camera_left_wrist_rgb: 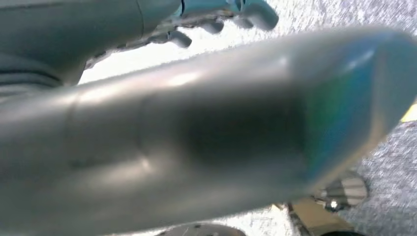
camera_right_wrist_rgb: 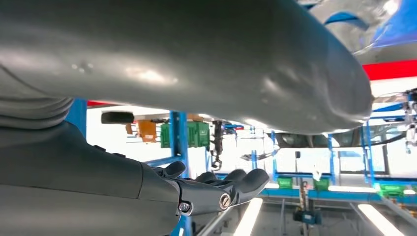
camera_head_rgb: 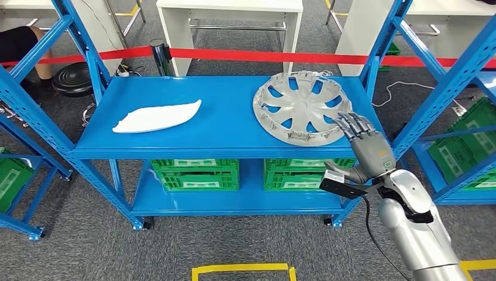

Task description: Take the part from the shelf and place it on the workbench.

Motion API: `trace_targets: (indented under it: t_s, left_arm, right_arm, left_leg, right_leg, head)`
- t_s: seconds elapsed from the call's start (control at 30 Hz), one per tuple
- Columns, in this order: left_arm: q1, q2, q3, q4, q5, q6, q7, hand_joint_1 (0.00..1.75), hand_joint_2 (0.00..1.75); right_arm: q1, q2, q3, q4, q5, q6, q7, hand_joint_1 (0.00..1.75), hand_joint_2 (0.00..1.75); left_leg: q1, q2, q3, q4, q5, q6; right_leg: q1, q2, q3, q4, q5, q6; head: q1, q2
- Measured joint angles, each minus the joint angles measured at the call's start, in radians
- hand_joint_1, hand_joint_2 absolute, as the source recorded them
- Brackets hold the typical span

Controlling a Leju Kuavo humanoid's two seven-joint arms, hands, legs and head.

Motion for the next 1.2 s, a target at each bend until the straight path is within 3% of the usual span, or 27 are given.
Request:
trace_targets:
  t_s: [0.07,0.17,0.27,0.33,0.37,0.4,0.43,0.5,0.53,0.67,0.73,0.8,0.83,0.87,0.93,1.0,1.03,1.13,1.2]
  left_arm:
    - [0.001,0.000,0.000,0.000,0.000,0.000,-0.002,0.00,0.00]
    - [0.000,0.000,0.000,-0.001,0.000,0.000,-0.006,0.00,0.00]
    - [0.000,0.000,0.000,-0.001,-0.002,0.001,-0.008,0.00,0.00]
    - [0.001,0.000,0.000,-0.001,-0.003,0.001,-0.006,0.00,0.00]
    - [0.002,0.000,0.000,0.000,-0.004,0.001,-0.004,0.00,0.00]
    - [0.002,0.000,0.000,0.000,-0.005,0.001,-0.002,0.00,0.00]
    - [0.001,0.001,0.000,0.000,-0.007,0.001,-0.001,0.00,0.00]
    - [-0.002,0.002,0.000,0.000,-0.010,0.001,0.000,0.00,0.00]
    - [-0.003,0.002,0.000,0.000,-0.011,0.000,0.000,0.00,0.00]
    - [-0.002,0.002,0.000,0.000,-0.012,-0.001,0.001,0.00,0.00]
    - [-0.004,0.002,0.000,-0.001,-0.012,-0.001,0.001,0.00,0.00]
    - [-0.004,0.001,0.000,-0.001,-0.013,-0.002,0.001,0.00,0.00]
    - [-0.003,0.001,0.000,0.000,-0.012,-0.002,0.001,0.00,0.00]
    - [-0.002,0.001,0.000,0.000,-0.012,-0.002,0.001,0.00,0.00]
    - [-0.002,0.000,0.000,0.000,-0.013,-0.002,0.002,0.00,0.00]
    - [-0.003,0.000,0.000,-0.001,-0.013,-0.002,0.002,0.00,0.00]
    - [-0.003,0.000,0.000,-0.001,-0.013,-0.002,0.002,0.00,0.00]
    - [-0.004,0.000,0.000,-0.001,-0.015,-0.002,0.002,0.00,0.00]
    - [-0.005,0.001,0.000,-0.002,-0.015,-0.002,0.001,0.00,0.00]
  right_arm:
    - [0.004,0.000,-0.005,-0.006,0.000,0.002,0.000,0.00,0.00]
    - [0.013,0.000,-0.009,-0.016,0.000,0.002,0.000,0.00,0.00]
    - [0.019,0.000,-0.011,-0.021,0.002,0.002,0.000,0.00,0.00]
    - [0.024,0.001,-0.011,-0.021,0.004,0.002,0.000,0.00,0.00]
    - [0.027,0.002,-0.011,-0.021,0.005,0.003,0.000,0.00,0.00]
    - [0.028,0.002,-0.011,-0.021,0.005,0.003,0.000,0.00,0.00]
    - [0.030,0.002,-0.011,-0.021,0.006,0.003,0.000,0.00,0.00]
    - [0.030,0.002,-0.012,-0.022,0.006,0.003,0.000,0.00,0.00]
    - [0.029,0.002,-0.013,-0.022,0.007,0.004,0.000,0.00,0.00]
    - [0.029,0.001,-0.015,-0.025,0.008,0.004,0.000,0.00,0.00]
    - [0.027,0.001,-0.016,-0.025,0.008,0.004,0.000,0.00,0.00]
    - [0.029,0.002,-0.016,-0.025,0.008,0.005,0.000,0.00,0.00]
    - [0.031,0.002,-0.016,-0.025,0.008,0.005,0.000,0.00,0.00]
    - [0.032,0.002,-0.016,-0.025,0.008,0.005,0.000,0.00,0.00]
    - [0.030,0.002,-0.016,-0.025,0.008,0.006,0.000,0.00,0.00]
    - [0.026,0.002,-0.016,-0.025,0.009,0.007,0.000,0.00,0.00]
    - [0.025,0.002,-0.016,-0.025,0.009,0.007,0.000,0.00,0.00]
    - [0.024,0.002,-0.017,-0.025,0.010,0.008,0.000,0.00,0.00]
    - [0.023,0.002,-0.017,-0.025,0.010,0.008,-0.001,0.00,0.00]
  left_leg:
    - [0.000,0.000,0.002,-0.002,-0.004,-0.012]
    - [0.000,0.002,-0.005,0.020,-0.022,-0.030]
    - [0.006,0.003,-0.087,0.180,-0.095,-0.045]
    - [0.009,0.003,-0.139,0.264,-0.110,-0.050]
    - [0.010,0.003,-0.140,0.254,-0.090,-0.050]
    - [0.010,0.003,-0.121,0.209,-0.056,-0.049]
    - [0.011,0.003,-0.091,0.141,-0.017,-0.047]
    - [0.009,0.003,-0.038,0.028,0.024,-0.038]
    - [0.007,0.002,-0.026,0.004,0.026,-0.032]
    - [0.006,0.002,-0.016,-0.008,0.024,-0.006]
    - [0.008,0.002,-0.011,-0.013,0.024,0.005]
    - [0.008,0.003,-0.010,-0.012,0.021,0.010]
    - [0.008,0.003,-0.010,-0.011,0.018,0.010]
    - [0.008,0.003,-0.009,-0.009,0.016,0.009]
    - [0.008,0.002,-0.004,-0.005,0.009,0.005]
    - [0.005,0.001,-0.001,-0.001,0.002,-0.004]
    - [0.004,0.001,-0.001,0.000,0.000,-0.010]
    - [0.004,0.002,0.003,-0.003,-0.004,-0.028]
    - [0.004,0.003,-0.011,0.032,-0.026,-0.040]
  right_leg:
    - [0.006,0.001,0.007,-0.014,-0.003,-0.008]
    - [-0.002,0.003,0.017,-0.023,-0.003,-0.023]
    - [-0.006,0.001,0.026,-0.025,-0.008,-0.035]
    - [-0.006,0.002,0.030,-0.025,-0.012,-0.036]
    - [-0.006,0.002,0.033,-0.024,-0.015,-0.035]
    - [-0.006,0.003,0.038,-0.024,-0.018,-0.033]
    - [-0.006,0.003,0.043,-0.023,-0.022,-0.030]
    - [-0.003,0.004,0.049,-0.020,-0.030,-0.020]
    - [-0.002,0.004,0.049,-0.020,-0.032,-0.014]
    - [-0.006,0.003,0.046,-0.005,-0.046,0.009]
    - [-0.008,0.002,0.001,0.085,-0.091,0.018]
    - [-0.009,0.002,-0.071,0.216,-0.141,0.024]
    - [-0.010,0.002,-0.095,0.253,-0.145,0.025]
    - [-0.011,0.002,-0.102,0.254,-0.130,0.026]
    - [-0.013,0.001,-0.058,0.147,-0.058,0.024]
    - [-0.011,0.000,-0.002,0.027,-0.015,0.016]
    - [-0.009,0.000,0.013,-0.003,-0.011,0.011]
    - [-0.007,0.002,0.020,-0.013,-0.015,-0.007]
    - [-0.012,0.001,0.029,-0.019,-0.015,-0.020]
  head:
    - [0.000,0.000]
    - [-0.002,0.000]
    - [-0.005,0.000]
    - [-0.004,0.000]
    - [-0.005,0.000]
    - [-0.004,0.000]
    - [-0.005,0.000]
    - [-0.004,0.000]
    - [-0.004,0.000]
    - [-0.002,0.000]
    - [0.000,0.000]
    - [0.000,0.000]
    - [0.000,0.000]
    - [0.000,0.000]
    - [0.000,0.000]
    - [0.000,0.000]
    - [0.000,0.000]
    - [0.000,0.000]
    - [-0.003,0.000]
